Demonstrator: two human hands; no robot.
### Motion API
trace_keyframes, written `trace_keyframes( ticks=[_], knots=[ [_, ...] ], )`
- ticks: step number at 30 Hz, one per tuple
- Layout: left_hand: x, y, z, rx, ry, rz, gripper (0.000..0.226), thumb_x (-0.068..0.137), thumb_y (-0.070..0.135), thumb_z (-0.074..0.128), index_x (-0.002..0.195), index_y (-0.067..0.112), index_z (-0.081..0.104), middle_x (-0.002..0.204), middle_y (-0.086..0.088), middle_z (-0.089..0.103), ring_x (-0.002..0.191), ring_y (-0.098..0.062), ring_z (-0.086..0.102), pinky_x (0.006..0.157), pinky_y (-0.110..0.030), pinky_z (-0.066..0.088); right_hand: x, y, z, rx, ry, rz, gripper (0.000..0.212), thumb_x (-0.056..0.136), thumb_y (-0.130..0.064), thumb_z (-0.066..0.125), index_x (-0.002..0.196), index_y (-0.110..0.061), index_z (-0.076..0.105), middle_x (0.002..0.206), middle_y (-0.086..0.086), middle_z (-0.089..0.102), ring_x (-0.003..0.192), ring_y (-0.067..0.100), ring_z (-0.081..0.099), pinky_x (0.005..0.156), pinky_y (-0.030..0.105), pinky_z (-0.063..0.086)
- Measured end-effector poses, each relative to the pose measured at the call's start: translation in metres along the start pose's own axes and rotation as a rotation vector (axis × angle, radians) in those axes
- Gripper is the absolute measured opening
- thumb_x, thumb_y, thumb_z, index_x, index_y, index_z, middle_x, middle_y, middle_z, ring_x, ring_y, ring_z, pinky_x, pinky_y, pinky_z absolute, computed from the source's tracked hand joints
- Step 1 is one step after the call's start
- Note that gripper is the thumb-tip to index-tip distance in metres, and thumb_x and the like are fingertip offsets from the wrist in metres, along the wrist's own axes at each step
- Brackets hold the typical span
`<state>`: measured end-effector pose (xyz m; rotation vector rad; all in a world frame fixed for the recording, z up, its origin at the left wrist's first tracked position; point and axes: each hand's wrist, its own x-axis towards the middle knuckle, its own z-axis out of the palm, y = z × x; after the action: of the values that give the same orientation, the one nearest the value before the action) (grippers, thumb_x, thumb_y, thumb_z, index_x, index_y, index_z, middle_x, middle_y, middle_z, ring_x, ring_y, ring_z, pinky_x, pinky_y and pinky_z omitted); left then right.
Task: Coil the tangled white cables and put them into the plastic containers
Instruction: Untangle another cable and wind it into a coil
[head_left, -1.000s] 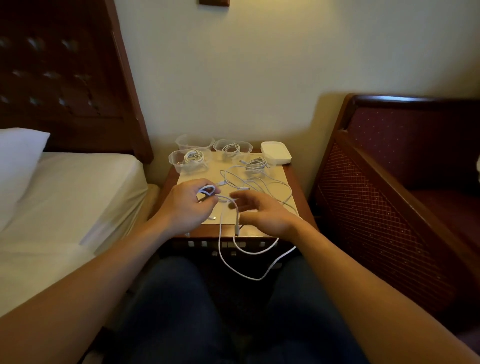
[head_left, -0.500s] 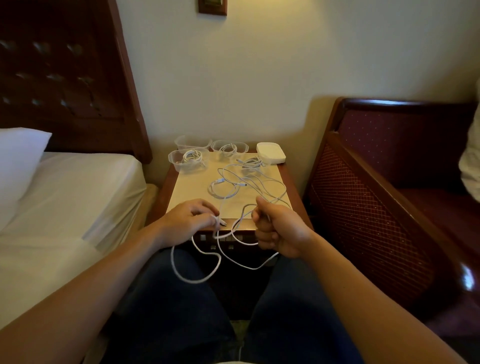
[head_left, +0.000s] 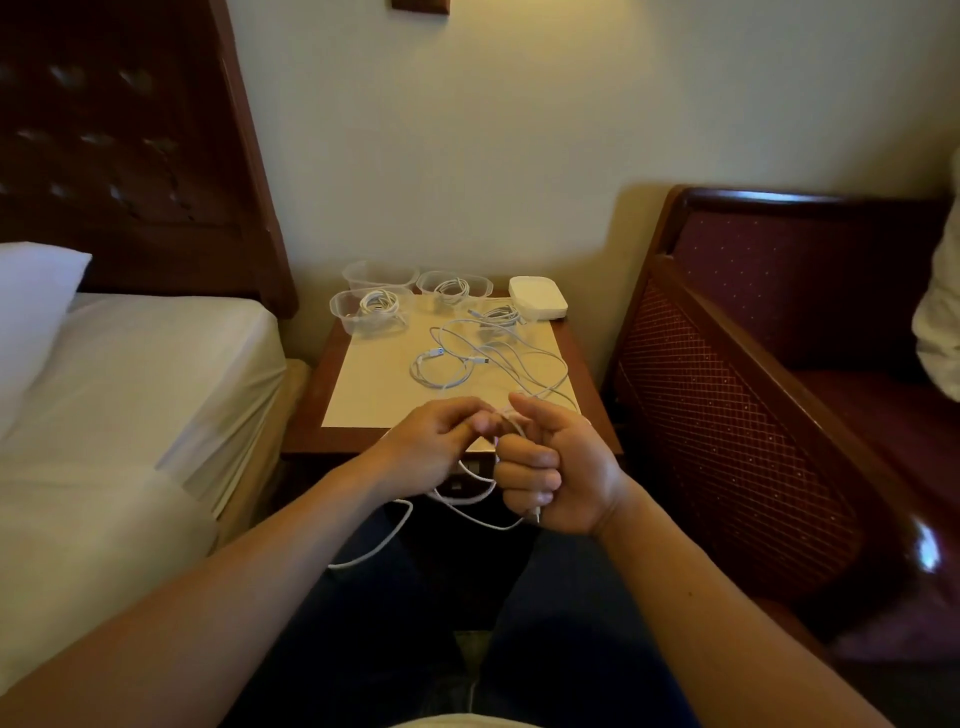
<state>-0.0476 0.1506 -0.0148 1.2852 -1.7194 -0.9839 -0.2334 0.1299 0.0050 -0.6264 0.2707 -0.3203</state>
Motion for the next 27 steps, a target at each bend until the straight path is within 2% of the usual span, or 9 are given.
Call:
trace_keyframes(
  ticks=[3, 6, 9, 12, 14, 16, 19, 23, 27],
  knots=[
    [0.003, 0.002, 0.005, -0.124, 0.167, 0.016, 0.027, 0.102, 0.016, 0.058, 0.081, 0.026, 0.073, 0.079, 0.002, 0.069, 0.077, -0.01, 0.063, 0.077, -0.028, 0.051, -0.003, 0.002, 0.01, 0.01, 0.078, -0.037, 0.033, 0.104, -0.028, 0.039, 0.087, -0.008, 0.058, 0.047, -0.003, 0.04, 0.04, 0.008, 0.043, 0.038, 0.018, 0.039],
    [0.003, 0.007, 0.015, -0.231, 0.243, -0.013, 0.019, 0.095, 0.008, 0.066, 0.081, 0.018, 0.072, 0.074, 0.003, 0.069, 0.071, -0.01, 0.063, 0.068, -0.022, 0.053, -0.002, 0.008, 0.013, 0.101, 0.132, -0.078, 0.026, 0.087, -0.012, 0.038, 0.081, -0.002, 0.062, 0.059, 0.008, 0.054, 0.055, 0.02, 0.062, 0.046, 0.027, 0.054],
    [0.002, 0.009, 0.025, -0.283, 0.229, -0.044, 0.012, 0.09, -0.005, 0.067, 0.084, 0.004, 0.068, 0.067, 0.009, 0.07, 0.064, -0.003, 0.065, 0.064, -0.018, 0.052, 0.003, 0.014, 0.011, 0.338, -0.109, -0.071, 0.025, 0.087, -0.003, 0.041, 0.099, 0.005, 0.06, 0.067, 0.014, 0.057, 0.051, 0.023, 0.059, 0.038, 0.025, 0.047],
    [-0.004, 0.011, 0.031, -0.295, 0.2, -0.102, 0.015, 0.101, 0.004, 0.056, 0.092, 0.001, 0.069, 0.06, 0.004, 0.065, 0.049, -0.012, 0.056, 0.047, -0.02, 0.044, 0.004, 0.011, 0.013, 0.27, 0.029, -0.196, 0.023, 0.098, -0.009, 0.046, 0.109, 0.006, 0.06, 0.063, 0.008, 0.058, 0.034, 0.012, 0.05, 0.027, 0.019, 0.036],
    [-0.008, 0.006, 0.03, -0.18, 0.129, -0.108, 0.022, 0.104, 0.013, 0.054, 0.093, 0.006, 0.071, 0.068, 0.001, 0.066, 0.054, -0.019, 0.056, 0.052, -0.028, 0.046, 0.002, 0.006, 0.018, 0.132, 0.202, -0.34, 0.026, 0.101, -0.015, 0.047, 0.114, 0.004, 0.061, 0.071, 0.006, 0.066, 0.04, 0.008, 0.055, 0.035, 0.016, 0.043],
    [-0.013, 0.002, 0.028, -0.014, 0.035, -0.116, 0.026, 0.105, 0.021, 0.052, 0.086, 0.016, 0.069, 0.069, 0.006, 0.068, 0.06, -0.016, 0.06, 0.064, -0.033, 0.051, 0.001, 0.001, 0.016, -0.007, 0.312, -0.45, 0.039, 0.106, -0.026, 0.039, 0.123, 0.002, 0.06, 0.097, 0.012, 0.076, 0.068, 0.016, 0.073, 0.058, 0.021, 0.058],
    [-0.017, 0.003, 0.021, 0.327, -0.052, -0.061, 0.024, 0.105, 0.038, 0.049, 0.094, 0.028, 0.068, 0.075, 0.01, 0.07, 0.072, -0.007, 0.063, 0.078, -0.042, 0.054, 0.003, -0.002, 0.007, -0.186, 0.414, -0.536, 0.052, 0.11, -0.038, 0.028, 0.135, 0.001, 0.051, 0.123, 0.015, 0.071, 0.109, 0.028, 0.072, 0.087, 0.034, 0.061],
    [-0.016, 0.018, 0.013, 0.633, -0.223, -0.025, 0.027, 0.104, 0.044, 0.046, 0.123, 0.04, 0.065, 0.094, 0.013, 0.066, 0.093, -0.011, 0.061, 0.086, -0.038, 0.051, 0.005, -0.002, -0.003, -0.472, 0.595, -0.591, 0.051, 0.106, -0.044, 0.036, 0.14, -0.007, 0.048, 0.132, 0.008, 0.067, 0.112, 0.026, 0.071, 0.095, 0.043, 0.057],
    [-0.018, 0.02, 0.001, 0.764, -0.189, 0.121, 0.023, 0.102, 0.044, 0.048, 0.111, 0.035, 0.068, 0.093, 0.012, 0.068, 0.087, -0.01, 0.06, 0.08, -0.038, 0.053, 0.008, -0.003, -0.008, -0.663, 0.677, -0.521, 0.04, 0.11, -0.033, 0.037, 0.139, -0.01, 0.049, 0.135, 0.006, 0.063, 0.12, 0.019, 0.066, 0.106, 0.041, 0.051]
  ],
)
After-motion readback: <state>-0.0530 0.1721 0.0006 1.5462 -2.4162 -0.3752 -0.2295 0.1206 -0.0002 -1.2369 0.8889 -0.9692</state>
